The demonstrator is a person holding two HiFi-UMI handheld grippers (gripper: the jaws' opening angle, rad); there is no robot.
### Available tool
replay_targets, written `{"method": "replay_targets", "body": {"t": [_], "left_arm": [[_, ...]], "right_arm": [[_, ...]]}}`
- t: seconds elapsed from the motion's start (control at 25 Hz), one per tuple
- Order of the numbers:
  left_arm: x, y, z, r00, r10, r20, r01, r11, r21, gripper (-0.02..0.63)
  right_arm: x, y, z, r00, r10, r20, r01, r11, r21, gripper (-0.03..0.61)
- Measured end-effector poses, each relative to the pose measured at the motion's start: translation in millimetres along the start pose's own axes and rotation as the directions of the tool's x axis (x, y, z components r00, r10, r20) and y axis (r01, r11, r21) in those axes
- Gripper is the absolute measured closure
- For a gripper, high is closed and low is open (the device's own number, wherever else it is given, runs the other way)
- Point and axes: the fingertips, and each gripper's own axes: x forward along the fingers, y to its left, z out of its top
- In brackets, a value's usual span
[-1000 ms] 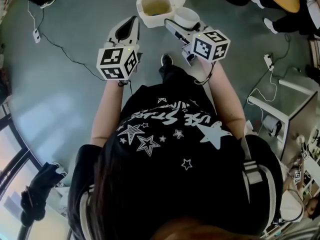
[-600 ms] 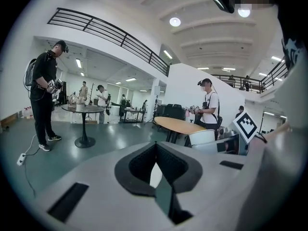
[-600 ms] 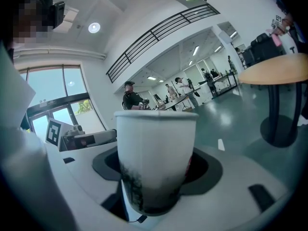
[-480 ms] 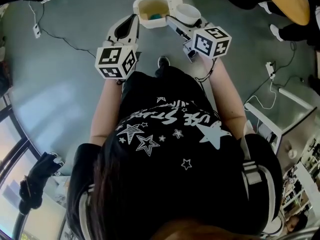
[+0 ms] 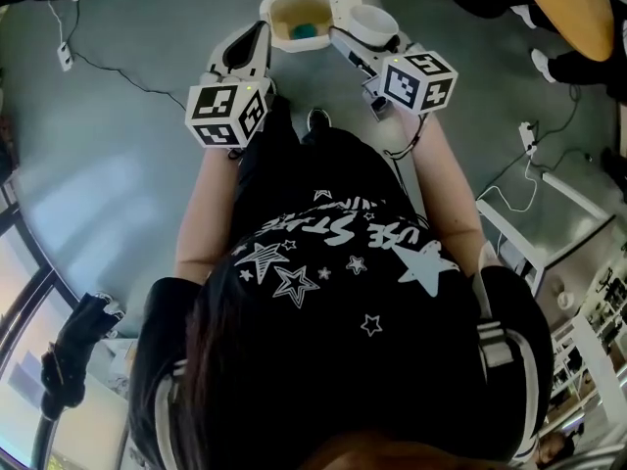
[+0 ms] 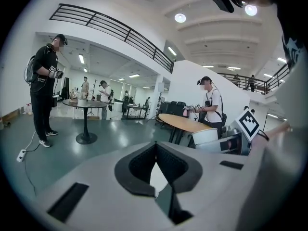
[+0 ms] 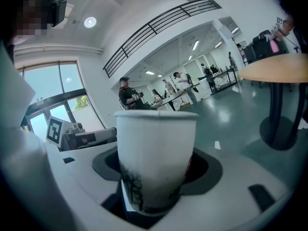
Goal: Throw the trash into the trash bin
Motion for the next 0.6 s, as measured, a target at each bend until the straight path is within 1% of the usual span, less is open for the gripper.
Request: {"method": "replay_targets", "body": {"t": [0.2,0.4,0.6], "left_arm": [[28.1,39.2,-4.7,0.999,-0.042,-0.028,0.041,0.999,-0.036,0.603],[60.5,70.1,-0.4,0.993,-0.103,-0.062,0.101,0.994,-0.031,0.603],[94.5,107.2,-8.1,0.978,-0.161,-0.132,0.159,0.987,-0.022,0.603]], "right_arm": [[34.0,-9.6,11.0,0.998,-0.057,-0.014,0.057,0.998,-0.006,0.278],[70.6,-18.3,20.5,0.994,-0.108,-0.021,0.109,0.994,0.028,0.278],[120.4,-25.3,23.5,0.986,-0.164,-0.028,0.165,0.984,0.072,0.278]]}}
